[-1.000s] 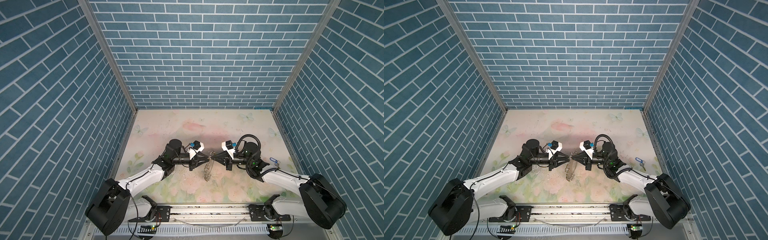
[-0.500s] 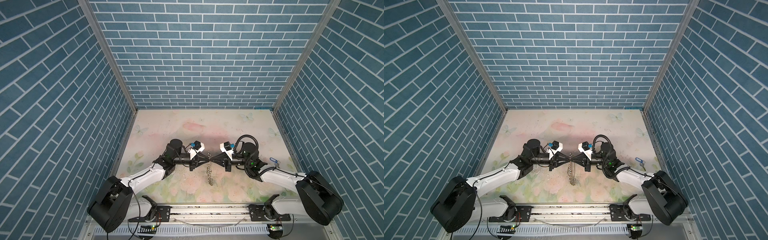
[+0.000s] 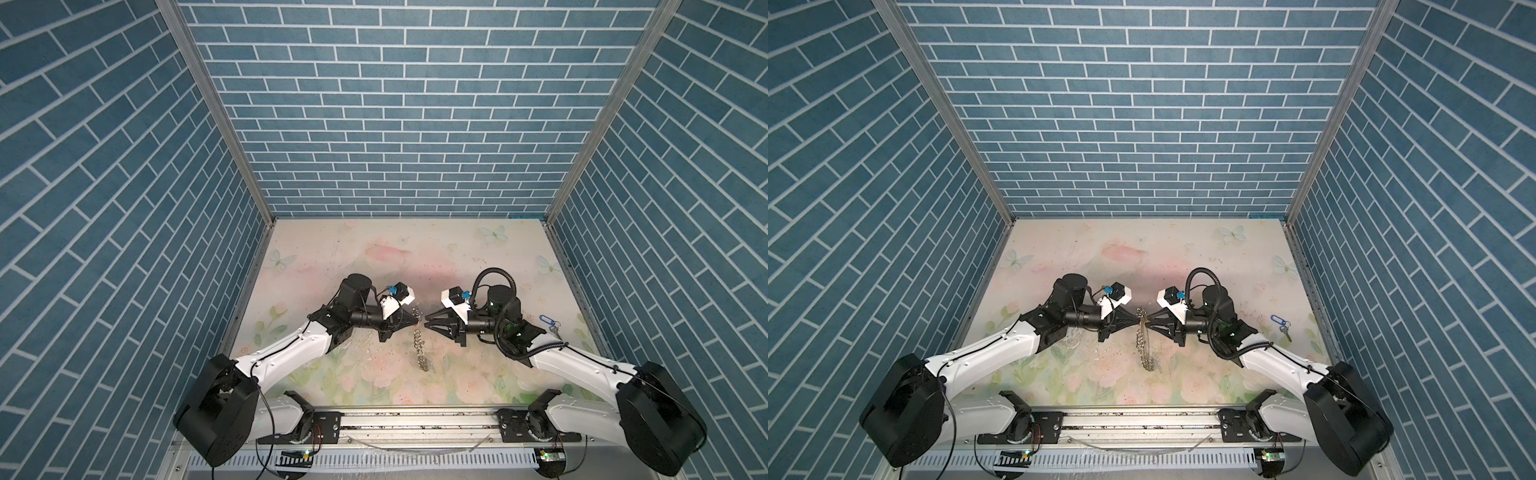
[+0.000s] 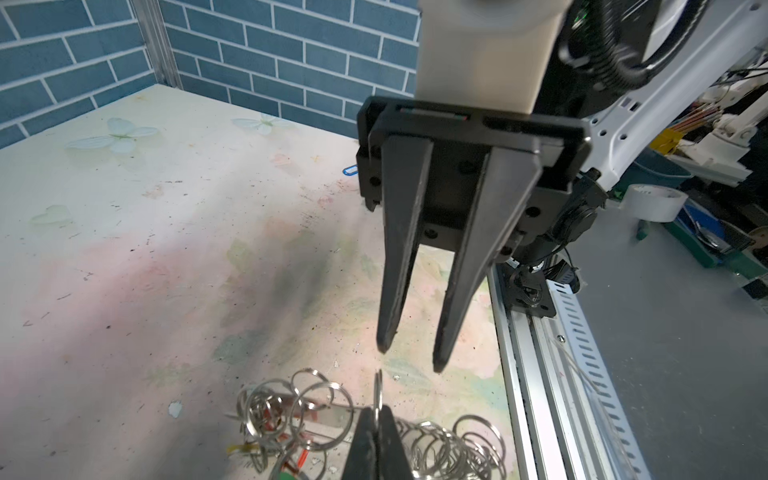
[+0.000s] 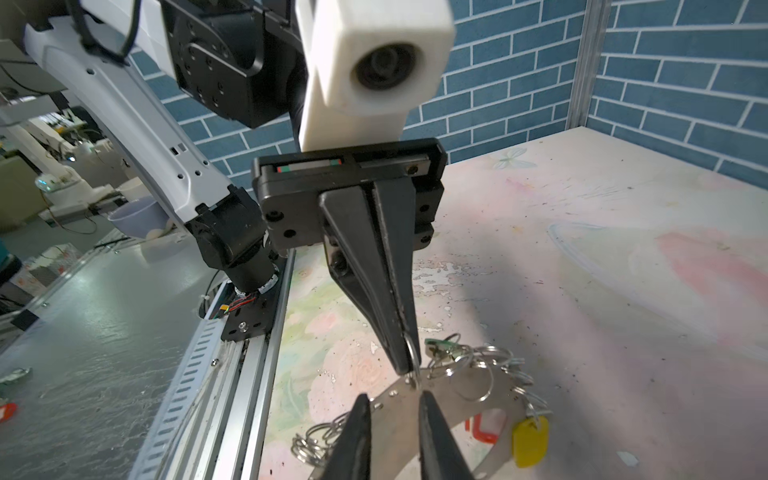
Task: Put the keys on the keyring
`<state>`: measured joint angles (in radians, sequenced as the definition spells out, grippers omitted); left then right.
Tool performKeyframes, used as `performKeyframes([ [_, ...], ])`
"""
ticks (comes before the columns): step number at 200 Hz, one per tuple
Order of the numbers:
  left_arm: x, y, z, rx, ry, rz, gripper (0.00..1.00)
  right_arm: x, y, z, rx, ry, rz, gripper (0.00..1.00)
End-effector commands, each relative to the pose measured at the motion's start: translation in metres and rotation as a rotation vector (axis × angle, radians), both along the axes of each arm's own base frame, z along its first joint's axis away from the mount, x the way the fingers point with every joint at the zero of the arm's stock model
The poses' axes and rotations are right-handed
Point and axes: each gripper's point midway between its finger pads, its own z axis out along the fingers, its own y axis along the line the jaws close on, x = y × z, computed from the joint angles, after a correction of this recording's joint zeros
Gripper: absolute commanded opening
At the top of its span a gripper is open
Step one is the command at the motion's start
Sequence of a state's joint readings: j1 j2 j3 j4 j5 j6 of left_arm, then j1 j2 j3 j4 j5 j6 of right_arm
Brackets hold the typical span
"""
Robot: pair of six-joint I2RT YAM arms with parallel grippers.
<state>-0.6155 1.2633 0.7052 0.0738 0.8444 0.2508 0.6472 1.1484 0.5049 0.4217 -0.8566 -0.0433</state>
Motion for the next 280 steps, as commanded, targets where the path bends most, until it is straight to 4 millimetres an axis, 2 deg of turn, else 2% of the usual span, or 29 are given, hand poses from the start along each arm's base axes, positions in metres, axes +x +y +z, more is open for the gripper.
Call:
performKeyframes([
  [1, -0.005, 0.003, 0.002, 0.094, -0.037, -0.039, 0.00, 0.002, -0.005, 0.004, -0.092, -0.083, 0.000, 0.22],
  [33, -0.008, -0.001, 0.008, 0.122, -0.007, -0.105, 0.00, 0.001, -0.005, 0.013, -0.079, -0.113, 0.008, 0.22],
  [58, -0.010, -0.003, 0.006, 0.137, 0.023, -0.132, 0.00, 0.002, -0.004, 0.016, -0.072, -0.128, 0.007, 0.22],
  [112, -0.019, -0.008, 0.004, 0.142, 0.049, -0.176, 0.00, -0.003, 0.003, 0.012, -0.062, -0.098, 0.052, 0.21],
  [183, -0.019, -0.009, 0.002, 0.138, 0.055, -0.183, 0.00, -0.009, 0.014, 0.006, -0.051, -0.036, 0.118, 0.20],
  [280, -0.021, -0.009, 0.002, 0.129, 0.051, -0.189, 0.00, -0.009, 0.018, -0.001, -0.077, -0.004, 0.132, 0.05],
])
